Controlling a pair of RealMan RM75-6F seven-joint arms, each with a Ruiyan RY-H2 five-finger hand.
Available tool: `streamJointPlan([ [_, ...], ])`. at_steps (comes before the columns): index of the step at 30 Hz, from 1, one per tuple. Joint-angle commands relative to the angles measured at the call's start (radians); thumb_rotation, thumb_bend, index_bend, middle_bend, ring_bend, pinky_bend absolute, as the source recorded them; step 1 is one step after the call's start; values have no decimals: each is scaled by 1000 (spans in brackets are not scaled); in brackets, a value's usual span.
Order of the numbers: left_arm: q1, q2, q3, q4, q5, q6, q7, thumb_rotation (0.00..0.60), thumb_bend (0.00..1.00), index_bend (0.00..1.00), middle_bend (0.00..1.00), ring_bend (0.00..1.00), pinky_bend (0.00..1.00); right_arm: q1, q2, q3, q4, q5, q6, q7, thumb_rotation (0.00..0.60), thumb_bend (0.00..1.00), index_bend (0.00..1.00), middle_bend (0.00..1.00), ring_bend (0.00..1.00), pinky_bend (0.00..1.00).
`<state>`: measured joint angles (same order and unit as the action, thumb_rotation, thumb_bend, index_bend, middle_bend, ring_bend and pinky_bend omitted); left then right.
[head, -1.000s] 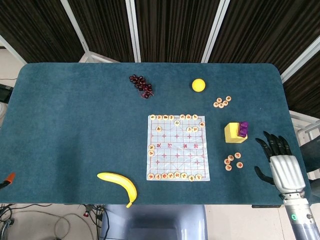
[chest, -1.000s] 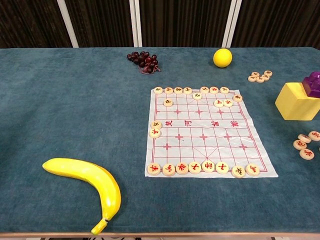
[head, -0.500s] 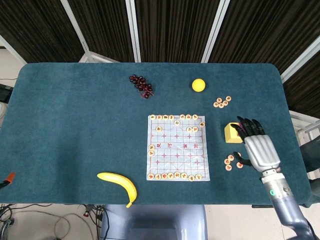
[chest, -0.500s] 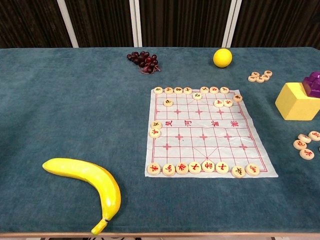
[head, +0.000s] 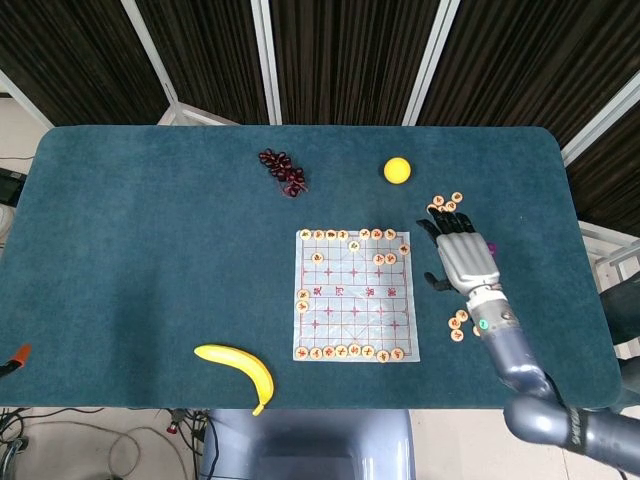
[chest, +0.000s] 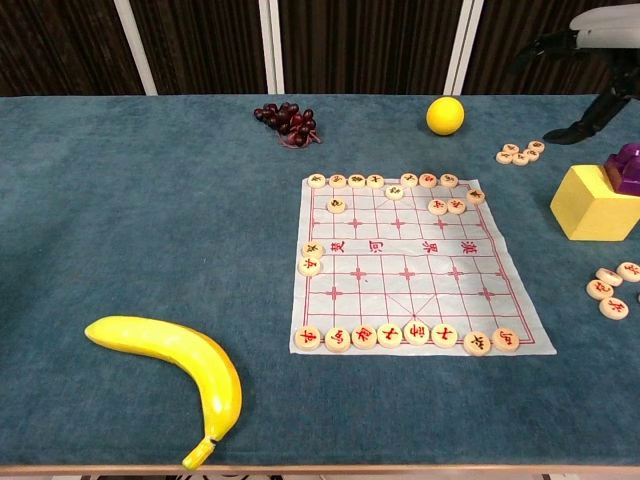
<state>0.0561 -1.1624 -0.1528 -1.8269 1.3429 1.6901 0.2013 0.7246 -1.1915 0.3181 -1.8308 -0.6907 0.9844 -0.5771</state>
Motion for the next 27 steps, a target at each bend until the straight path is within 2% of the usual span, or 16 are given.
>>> streamJointPlan([
  [1, 0, 0, 0, 0, 0, 1, 0, 600, 27, 20, 0, 0, 73, 53, -55, 3, 66, 82, -12, -37, 600, 374, 138, 0, 0, 36],
  [6, 2, 3, -5, 1, -5, 5, -4, 600, 27, 20, 0, 0, 73, 111, -118, -15, 168, 172, -12, -68, 600, 374, 138, 0, 0, 36],
  [13, -2, -1, -3, 10, -4, 0, 7, 600, 27, 20, 0, 0, 73, 158, -183, -35, 281, 219, -25, -79, 600, 374, 138, 0, 0, 36],
  [27, -5, -5, -9, 20, -11, 2, 12, 600, 27, 20, 0, 0, 73, 238, -316, -19, 479, 289, -64, -60, 600, 374, 138, 0, 0, 36],
])
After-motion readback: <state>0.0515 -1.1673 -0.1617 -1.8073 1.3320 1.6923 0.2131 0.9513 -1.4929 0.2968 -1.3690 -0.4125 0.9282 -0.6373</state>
